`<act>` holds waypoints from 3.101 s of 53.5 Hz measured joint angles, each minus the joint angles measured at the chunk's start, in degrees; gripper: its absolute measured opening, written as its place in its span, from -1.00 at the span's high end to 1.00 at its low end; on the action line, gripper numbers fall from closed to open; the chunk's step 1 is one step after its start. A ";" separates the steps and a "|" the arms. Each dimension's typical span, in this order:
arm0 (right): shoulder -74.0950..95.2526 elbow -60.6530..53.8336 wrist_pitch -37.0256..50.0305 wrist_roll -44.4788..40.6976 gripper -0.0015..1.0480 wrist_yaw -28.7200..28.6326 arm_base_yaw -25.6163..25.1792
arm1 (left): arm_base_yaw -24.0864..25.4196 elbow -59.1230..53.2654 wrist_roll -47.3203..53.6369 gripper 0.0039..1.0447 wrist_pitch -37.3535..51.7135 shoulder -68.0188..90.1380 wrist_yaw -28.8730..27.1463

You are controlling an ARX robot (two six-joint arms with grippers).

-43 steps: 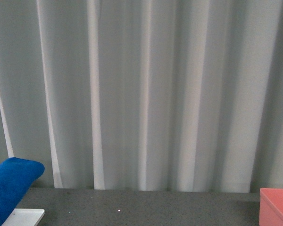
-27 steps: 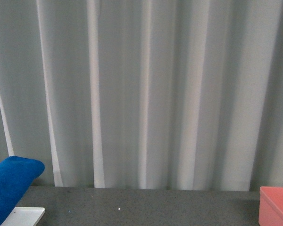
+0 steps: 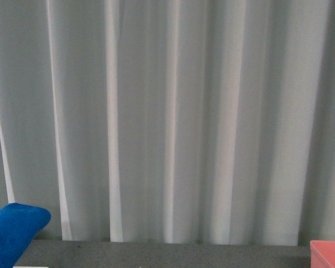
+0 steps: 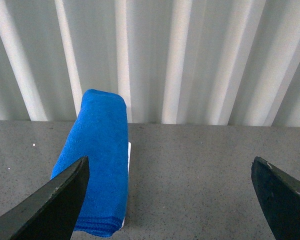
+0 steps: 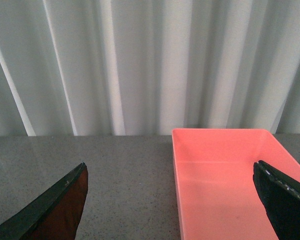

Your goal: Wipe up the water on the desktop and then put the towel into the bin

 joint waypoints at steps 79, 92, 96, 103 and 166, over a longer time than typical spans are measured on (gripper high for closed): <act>-0.02 0.00 0.00 0.00 -0.87 0.00 0.00 | -0.28 60.83 12.55 -0.88 -4.04 101.92 -5.27; -0.02 0.00 0.00 0.00 -0.87 0.00 0.00 | 4.42 63.25 10.71 -0.88 2.03 105.77 -9.01; -0.02 0.00 0.00 0.00 -0.87 0.00 0.00 | 5.07 63.28 10.75 -0.88 2.99 106.03 -8.83; -0.02 0.00 0.00 0.00 -0.87 0.00 0.00 | 5.86 63.39 11.69 -0.88 5.22 107.21 -8.85; -0.02 0.00 0.00 0.00 -0.87 0.00 0.00 | 9.51 62.36 1.64 0.91 0.94 104.87 3.04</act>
